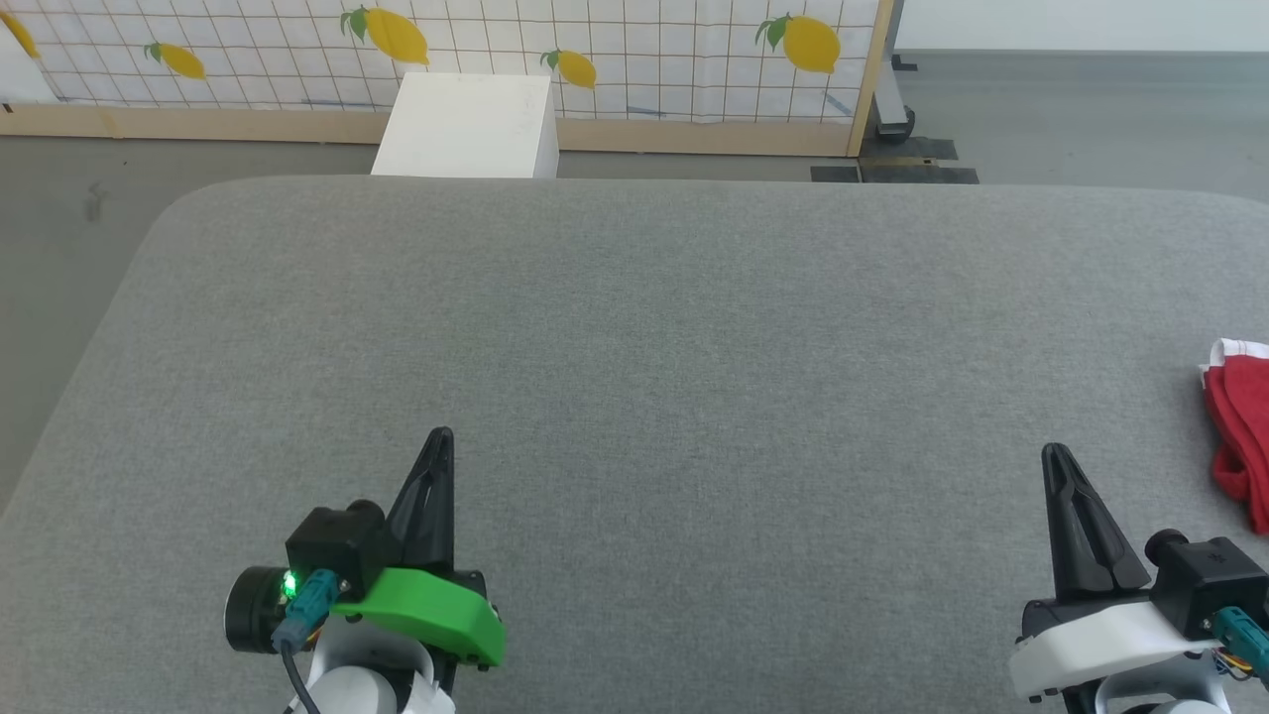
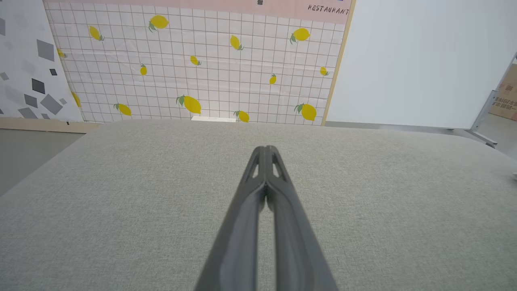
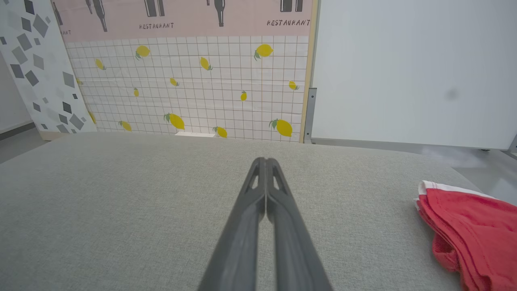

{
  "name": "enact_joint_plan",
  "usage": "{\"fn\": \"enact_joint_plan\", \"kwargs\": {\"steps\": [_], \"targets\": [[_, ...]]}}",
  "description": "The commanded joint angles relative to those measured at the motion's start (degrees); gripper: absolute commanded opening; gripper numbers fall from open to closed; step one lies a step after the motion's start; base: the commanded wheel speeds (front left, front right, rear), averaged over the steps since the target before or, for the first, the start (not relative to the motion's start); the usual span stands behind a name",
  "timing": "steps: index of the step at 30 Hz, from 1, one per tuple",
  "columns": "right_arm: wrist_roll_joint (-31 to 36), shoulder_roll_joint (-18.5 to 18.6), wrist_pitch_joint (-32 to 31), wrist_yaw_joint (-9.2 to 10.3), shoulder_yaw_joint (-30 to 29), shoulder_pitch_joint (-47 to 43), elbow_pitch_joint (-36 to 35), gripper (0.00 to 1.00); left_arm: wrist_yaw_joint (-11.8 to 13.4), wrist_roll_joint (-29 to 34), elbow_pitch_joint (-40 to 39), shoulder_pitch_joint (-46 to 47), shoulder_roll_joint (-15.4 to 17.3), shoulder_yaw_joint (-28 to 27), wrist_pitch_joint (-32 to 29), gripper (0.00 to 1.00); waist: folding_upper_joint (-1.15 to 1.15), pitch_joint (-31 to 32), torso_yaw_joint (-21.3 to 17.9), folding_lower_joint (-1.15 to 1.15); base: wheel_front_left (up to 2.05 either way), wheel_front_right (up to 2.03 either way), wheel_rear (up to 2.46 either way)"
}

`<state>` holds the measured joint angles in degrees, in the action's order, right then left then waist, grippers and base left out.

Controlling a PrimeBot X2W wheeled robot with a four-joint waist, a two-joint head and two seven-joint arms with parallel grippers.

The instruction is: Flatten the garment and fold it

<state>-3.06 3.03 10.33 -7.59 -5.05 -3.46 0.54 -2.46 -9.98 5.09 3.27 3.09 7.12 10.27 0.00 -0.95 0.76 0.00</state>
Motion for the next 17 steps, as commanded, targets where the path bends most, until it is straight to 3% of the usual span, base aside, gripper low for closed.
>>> {"fn": "enact_joint_plan", "kwargs": {"steps": [1,17], "targets": [[0.39,-0.05,-0.40,0.03,0.27,1.01,-0.15,0.00,0.27,0.51,-0.33,-1.00,-0.07,-0.36,-0.28,0.00,0.00,0.02,-0.01,0.00,0.00,0.00,0.00],[0.94,-0.07,-2.47,0.05,1.27,1.52,-0.23,0.00,0.72,2.49,-1.32,-1.47,-0.10,-1.77,-2.36,0.00,0.00,0.21,-0.17,0.00,0.00,0.00,0.00]]}}
